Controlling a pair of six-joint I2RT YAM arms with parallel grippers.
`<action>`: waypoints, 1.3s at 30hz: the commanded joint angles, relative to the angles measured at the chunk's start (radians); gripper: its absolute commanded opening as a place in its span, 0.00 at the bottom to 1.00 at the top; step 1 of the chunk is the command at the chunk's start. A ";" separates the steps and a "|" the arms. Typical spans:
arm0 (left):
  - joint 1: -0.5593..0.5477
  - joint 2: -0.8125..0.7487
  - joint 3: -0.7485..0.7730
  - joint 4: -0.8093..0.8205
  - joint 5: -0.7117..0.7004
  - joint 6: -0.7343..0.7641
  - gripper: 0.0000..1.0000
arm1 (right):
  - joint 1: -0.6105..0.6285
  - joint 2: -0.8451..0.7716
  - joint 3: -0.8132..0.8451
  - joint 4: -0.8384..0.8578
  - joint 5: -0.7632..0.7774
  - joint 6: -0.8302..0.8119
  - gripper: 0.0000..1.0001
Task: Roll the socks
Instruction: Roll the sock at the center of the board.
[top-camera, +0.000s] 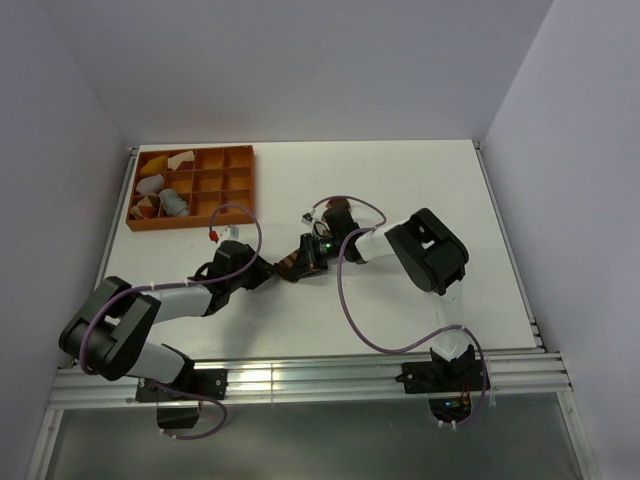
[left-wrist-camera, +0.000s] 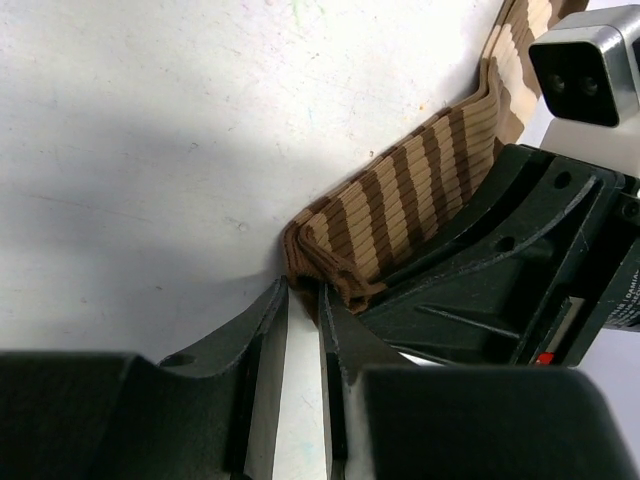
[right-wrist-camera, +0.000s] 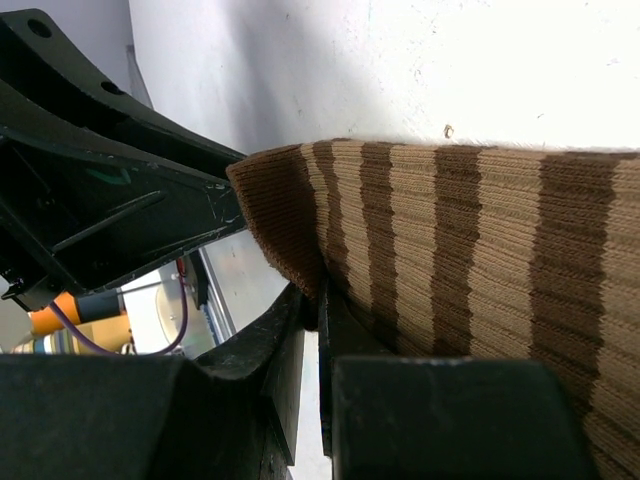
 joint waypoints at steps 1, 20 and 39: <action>-0.009 -0.004 -0.006 0.080 -0.018 0.021 0.24 | -0.008 0.030 -0.012 0.013 0.017 -0.002 0.00; -0.032 0.013 0.014 0.135 -0.023 0.046 0.20 | -0.008 0.046 0.009 -0.036 0.022 -0.007 0.00; -0.034 0.115 0.030 0.195 -0.006 0.029 0.18 | -0.008 0.046 0.014 -0.043 0.022 -0.001 0.01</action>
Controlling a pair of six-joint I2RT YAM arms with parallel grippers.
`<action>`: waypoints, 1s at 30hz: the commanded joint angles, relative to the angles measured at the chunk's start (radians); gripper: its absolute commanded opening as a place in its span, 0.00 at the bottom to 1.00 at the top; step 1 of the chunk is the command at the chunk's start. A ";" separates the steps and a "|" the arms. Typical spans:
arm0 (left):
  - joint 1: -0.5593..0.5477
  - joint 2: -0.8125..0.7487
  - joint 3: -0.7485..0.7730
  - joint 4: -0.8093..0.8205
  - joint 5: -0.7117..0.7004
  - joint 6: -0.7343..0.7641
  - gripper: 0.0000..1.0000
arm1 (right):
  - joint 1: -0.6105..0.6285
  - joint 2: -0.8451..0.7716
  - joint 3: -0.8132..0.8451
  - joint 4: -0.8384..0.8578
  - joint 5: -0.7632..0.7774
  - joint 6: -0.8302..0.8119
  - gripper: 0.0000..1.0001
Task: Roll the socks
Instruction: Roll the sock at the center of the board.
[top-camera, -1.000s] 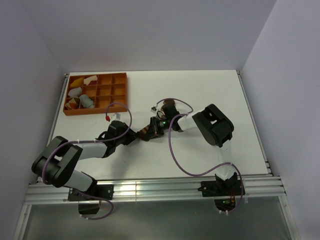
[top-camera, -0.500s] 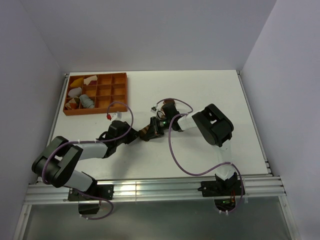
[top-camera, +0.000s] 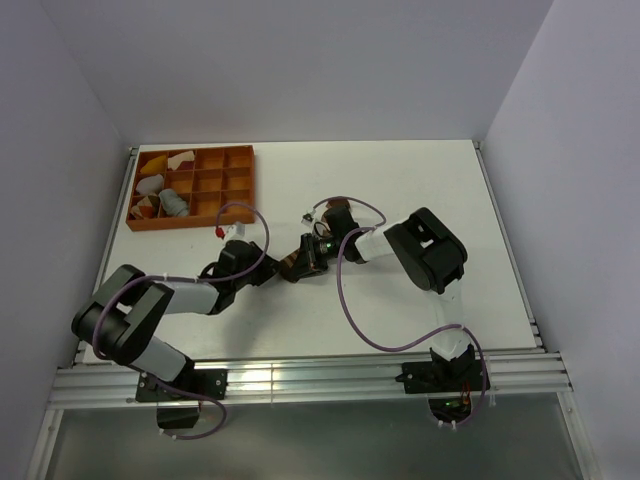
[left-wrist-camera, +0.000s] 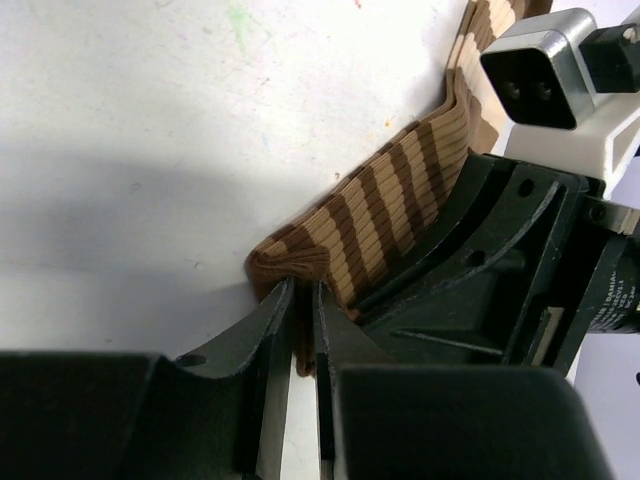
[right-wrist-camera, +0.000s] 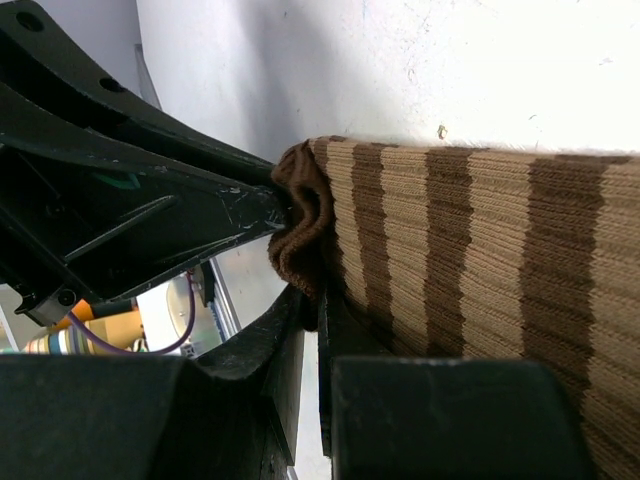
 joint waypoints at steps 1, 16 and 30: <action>-0.007 0.032 0.030 0.044 0.011 0.000 0.18 | -0.005 0.032 0.011 -0.049 0.041 -0.015 0.01; -0.025 0.095 0.111 -0.140 -0.048 -0.011 0.18 | -0.006 -0.037 0.029 -0.154 0.109 -0.064 0.34; -0.043 0.072 0.159 -0.255 -0.107 -0.008 0.17 | 0.020 -0.342 -0.053 -0.258 0.446 -0.314 0.51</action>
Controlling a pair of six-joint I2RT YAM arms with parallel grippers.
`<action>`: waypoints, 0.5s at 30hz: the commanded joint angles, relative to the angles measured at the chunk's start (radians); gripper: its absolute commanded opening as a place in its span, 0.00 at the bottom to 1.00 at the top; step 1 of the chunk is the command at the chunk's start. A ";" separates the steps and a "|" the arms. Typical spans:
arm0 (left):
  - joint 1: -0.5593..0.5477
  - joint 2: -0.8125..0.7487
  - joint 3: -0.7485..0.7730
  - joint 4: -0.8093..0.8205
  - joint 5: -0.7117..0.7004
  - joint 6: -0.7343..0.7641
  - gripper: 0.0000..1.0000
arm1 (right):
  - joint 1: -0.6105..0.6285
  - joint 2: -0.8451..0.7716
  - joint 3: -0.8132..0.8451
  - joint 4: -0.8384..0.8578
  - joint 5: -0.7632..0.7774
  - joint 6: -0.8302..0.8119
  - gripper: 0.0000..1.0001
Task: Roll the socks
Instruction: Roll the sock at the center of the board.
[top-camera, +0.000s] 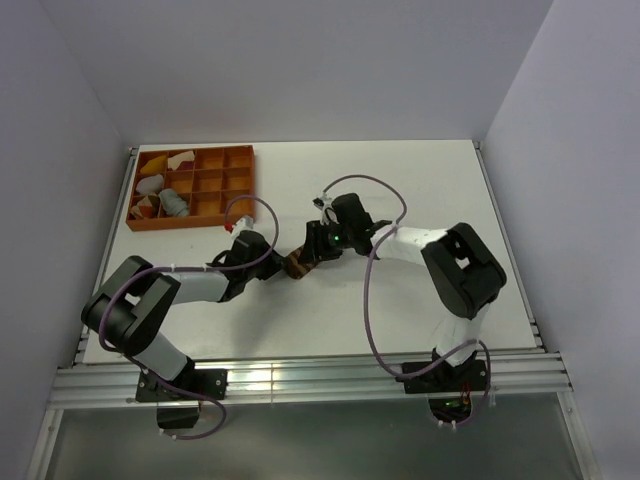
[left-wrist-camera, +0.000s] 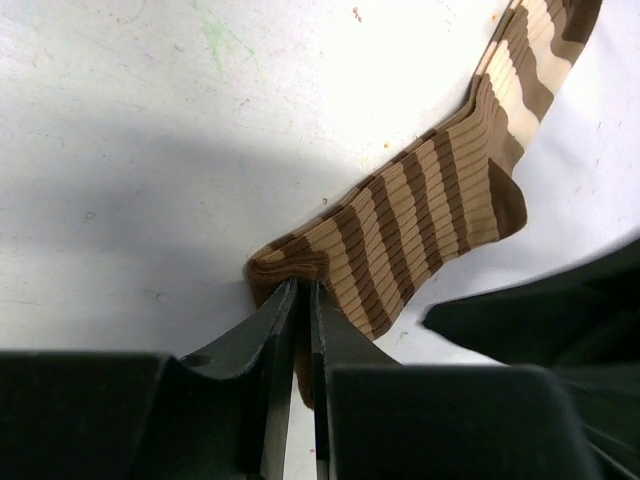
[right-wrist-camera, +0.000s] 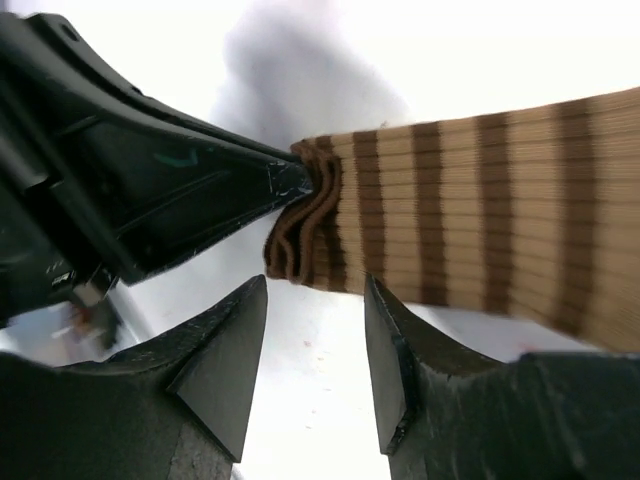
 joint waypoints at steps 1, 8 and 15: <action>-0.008 0.003 0.025 -0.113 -0.049 0.024 0.17 | 0.031 -0.119 -0.061 0.064 0.173 -0.110 0.52; -0.022 0.005 0.055 -0.145 -0.054 0.038 0.16 | 0.135 -0.181 -0.225 0.319 0.354 -0.187 0.54; -0.025 -0.001 0.069 -0.170 -0.051 0.049 0.16 | 0.231 -0.181 -0.305 0.501 0.452 -0.244 0.58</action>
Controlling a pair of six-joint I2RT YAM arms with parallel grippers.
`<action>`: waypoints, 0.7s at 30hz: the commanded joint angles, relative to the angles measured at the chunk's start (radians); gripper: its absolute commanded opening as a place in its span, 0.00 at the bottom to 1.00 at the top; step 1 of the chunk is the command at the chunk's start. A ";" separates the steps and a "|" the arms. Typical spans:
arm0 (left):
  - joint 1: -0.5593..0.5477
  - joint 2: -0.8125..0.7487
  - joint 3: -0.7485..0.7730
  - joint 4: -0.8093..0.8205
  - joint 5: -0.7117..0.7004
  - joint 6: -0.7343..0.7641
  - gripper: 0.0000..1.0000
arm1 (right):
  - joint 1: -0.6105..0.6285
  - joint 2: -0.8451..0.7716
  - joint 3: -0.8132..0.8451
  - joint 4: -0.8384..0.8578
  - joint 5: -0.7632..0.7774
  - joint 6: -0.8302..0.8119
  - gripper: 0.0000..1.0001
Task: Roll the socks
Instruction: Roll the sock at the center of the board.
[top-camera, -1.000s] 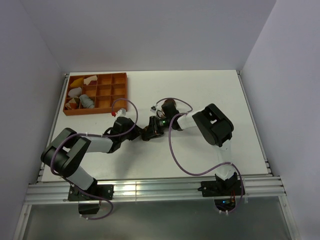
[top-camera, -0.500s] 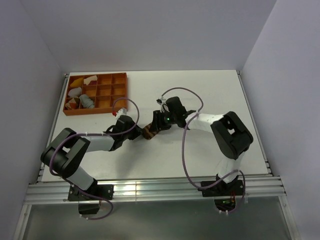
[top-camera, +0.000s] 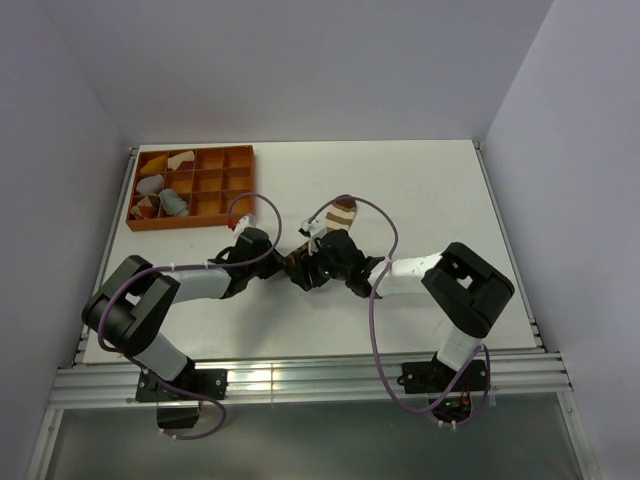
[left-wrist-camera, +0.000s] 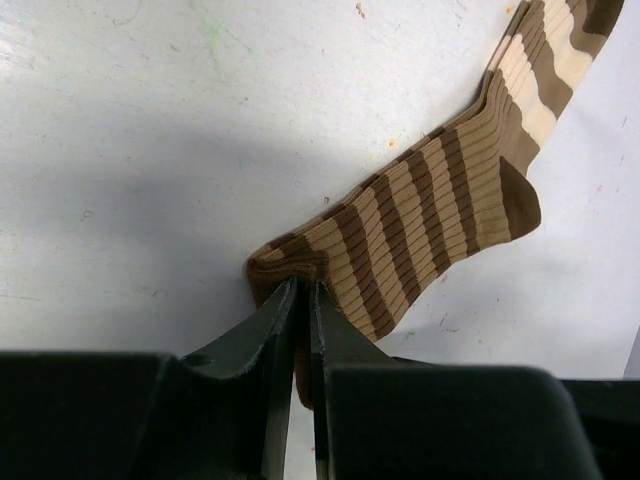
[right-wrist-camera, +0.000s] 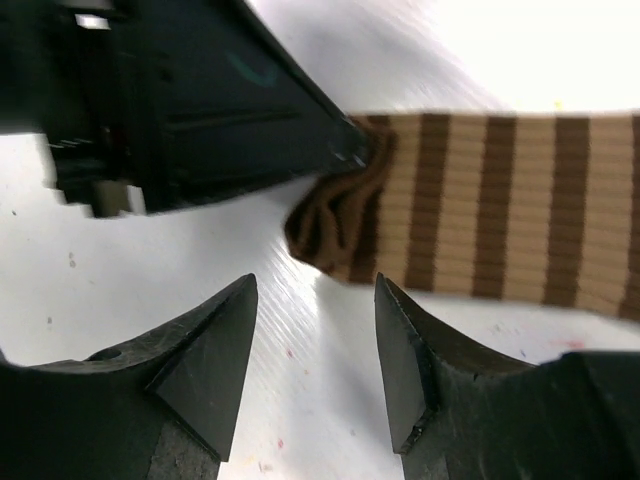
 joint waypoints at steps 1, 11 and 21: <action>-0.008 -0.001 0.015 -0.071 -0.024 0.033 0.16 | 0.029 -0.021 -0.019 0.186 0.091 -0.053 0.58; -0.013 -0.001 0.025 -0.085 -0.024 0.030 0.15 | 0.070 0.045 0.010 0.203 0.149 -0.100 0.57; -0.019 0.015 0.037 -0.088 -0.022 0.031 0.15 | 0.119 0.085 0.028 0.191 0.211 -0.139 0.55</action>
